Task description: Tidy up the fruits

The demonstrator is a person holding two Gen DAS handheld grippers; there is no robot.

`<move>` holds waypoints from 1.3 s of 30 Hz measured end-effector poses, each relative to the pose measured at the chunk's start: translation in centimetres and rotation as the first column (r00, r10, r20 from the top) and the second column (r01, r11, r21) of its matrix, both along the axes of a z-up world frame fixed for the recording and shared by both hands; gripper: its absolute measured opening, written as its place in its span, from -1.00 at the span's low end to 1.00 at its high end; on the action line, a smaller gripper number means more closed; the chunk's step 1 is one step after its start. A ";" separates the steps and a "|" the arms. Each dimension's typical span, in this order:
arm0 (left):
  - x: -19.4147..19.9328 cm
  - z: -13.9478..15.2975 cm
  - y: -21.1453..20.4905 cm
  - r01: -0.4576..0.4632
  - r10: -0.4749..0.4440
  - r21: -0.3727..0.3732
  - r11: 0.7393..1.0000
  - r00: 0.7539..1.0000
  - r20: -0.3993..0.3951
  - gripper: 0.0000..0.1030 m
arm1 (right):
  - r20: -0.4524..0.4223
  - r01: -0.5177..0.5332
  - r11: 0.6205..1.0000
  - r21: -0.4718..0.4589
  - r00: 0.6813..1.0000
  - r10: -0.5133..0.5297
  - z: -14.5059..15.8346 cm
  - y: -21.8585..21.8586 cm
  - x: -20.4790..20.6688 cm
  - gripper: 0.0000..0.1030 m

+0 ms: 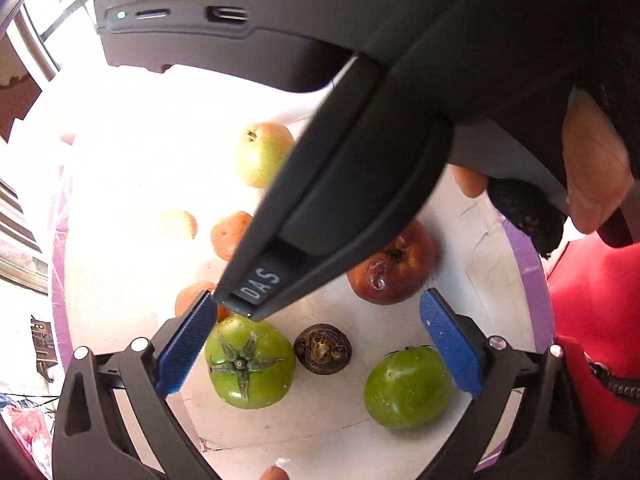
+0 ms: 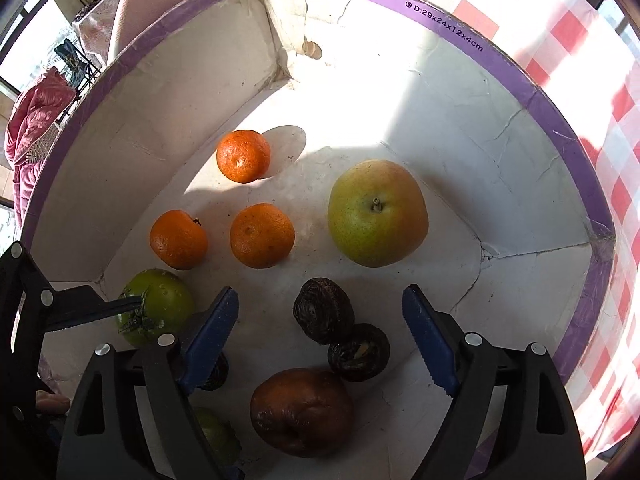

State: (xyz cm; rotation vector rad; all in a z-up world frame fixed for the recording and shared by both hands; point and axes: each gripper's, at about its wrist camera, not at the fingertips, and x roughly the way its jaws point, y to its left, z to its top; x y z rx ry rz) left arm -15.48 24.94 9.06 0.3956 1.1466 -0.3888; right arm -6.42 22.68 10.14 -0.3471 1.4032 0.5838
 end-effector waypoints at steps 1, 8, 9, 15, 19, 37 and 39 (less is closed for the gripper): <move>0.1 0.2 0.2 -0.015 0.015 0.006 1.000 1.000 0.013 0.96 | 0.007 0.007 1.000 0.010 1.000 -0.007 0.2 -0.1 0.0 0.60; 1.2 0.1 2.1 -0.184 0.171 0.215 0.959 0.982 0.081 0.96 | 0.066 0.014 0.999 0.035 0.998 -0.016 1.7 0.0 -0.1 0.63; 1.3 -0.1 2.4 -0.189 0.180 0.207 0.960 0.982 0.060 0.96 | 0.079 0.012 0.999 0.036 0.997 -0.015 1.9 0.0 -0.1 0.63; 1.8 -0.3 3.5 -0.188 0.189 0.184 0.965 0.982 0.013 0.96 | 0.138 0.011 1.000 0.021 0.990 -0.014 3.0 -0.4 -0.2 0.67; 1.8 -0.5 3.8 -0.179 0.185 0.158 0.971 0.983 -0.021 0.96 | 0.155 0.014 1.000 0.000 0.988 -0.014 3.1 -0.4 -0.2 0.67; 2.3 -2.1 3.0 -0.160 0.167 0.101 0.982 0.984 -0.061 0.96 | 0.161 0.020 0.999 -0.028 0.987 -0.015 1.9 0.4 -0.1 0.67; 2.3 -1.8 2.6 -0.159 0.165 0.098 0.982 0.984 -0.061 0.96 | 0.162 0.020 0.999 -0.031 0.987 -0.015 1.8 0.4 -0.1 0.67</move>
